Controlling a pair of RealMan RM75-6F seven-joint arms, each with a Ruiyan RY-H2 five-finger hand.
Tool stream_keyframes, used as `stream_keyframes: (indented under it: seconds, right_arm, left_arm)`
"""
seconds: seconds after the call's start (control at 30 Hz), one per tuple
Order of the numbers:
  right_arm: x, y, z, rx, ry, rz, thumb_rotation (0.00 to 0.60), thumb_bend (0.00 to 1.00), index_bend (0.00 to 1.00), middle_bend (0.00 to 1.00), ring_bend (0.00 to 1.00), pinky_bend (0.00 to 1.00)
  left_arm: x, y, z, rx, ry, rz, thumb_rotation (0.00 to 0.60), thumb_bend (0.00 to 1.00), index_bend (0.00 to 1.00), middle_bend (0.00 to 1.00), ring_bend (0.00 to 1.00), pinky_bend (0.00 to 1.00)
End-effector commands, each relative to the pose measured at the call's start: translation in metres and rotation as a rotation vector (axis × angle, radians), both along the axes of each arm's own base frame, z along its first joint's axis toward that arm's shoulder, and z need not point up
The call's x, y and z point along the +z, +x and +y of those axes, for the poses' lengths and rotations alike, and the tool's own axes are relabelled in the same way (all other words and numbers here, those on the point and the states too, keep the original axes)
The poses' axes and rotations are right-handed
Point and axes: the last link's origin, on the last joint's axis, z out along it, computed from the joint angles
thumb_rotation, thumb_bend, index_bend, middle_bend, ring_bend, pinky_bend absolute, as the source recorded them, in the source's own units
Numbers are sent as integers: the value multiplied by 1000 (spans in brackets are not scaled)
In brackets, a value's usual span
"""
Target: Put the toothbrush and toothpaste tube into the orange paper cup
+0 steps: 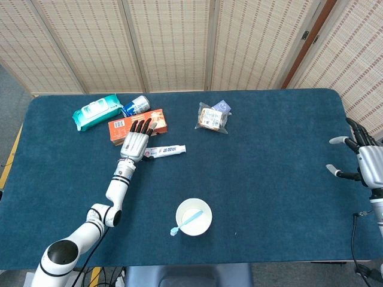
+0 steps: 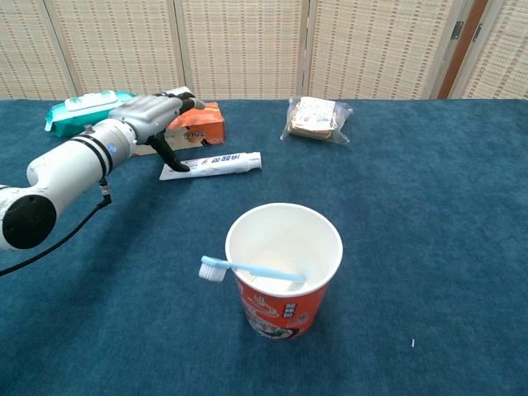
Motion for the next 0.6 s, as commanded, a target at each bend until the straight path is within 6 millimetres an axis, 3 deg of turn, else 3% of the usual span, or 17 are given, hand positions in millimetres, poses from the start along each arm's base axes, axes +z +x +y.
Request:
stream_keyframes:
  seconds: [0.03,0.2,0.3,0.6]
  right_arm:
    - [-1,0,0,1,2,-1,600,93,382,8,0,196]
    - [-1,-1,1,3,3,-2,600,93,382,8,0,196]
    - [-1,-1,3,0,1,-4,600,93,382,8,0,196]
    - [-2,-6,8,-13,6,-12,600,93,382,8,0,196]
  left_arm:
    - [1,8,-10,-58,-28,-52,600,0,59,0,0,0]
    - [0,16,-20,-81,-40,-82,600,0,331,0,0,0]
    - [-1,19,-21,-60,-48,-108,600,0,432,0,0,0]
    - [-4,27,-14,13,-90,-123,600,0,469,0,0,0]
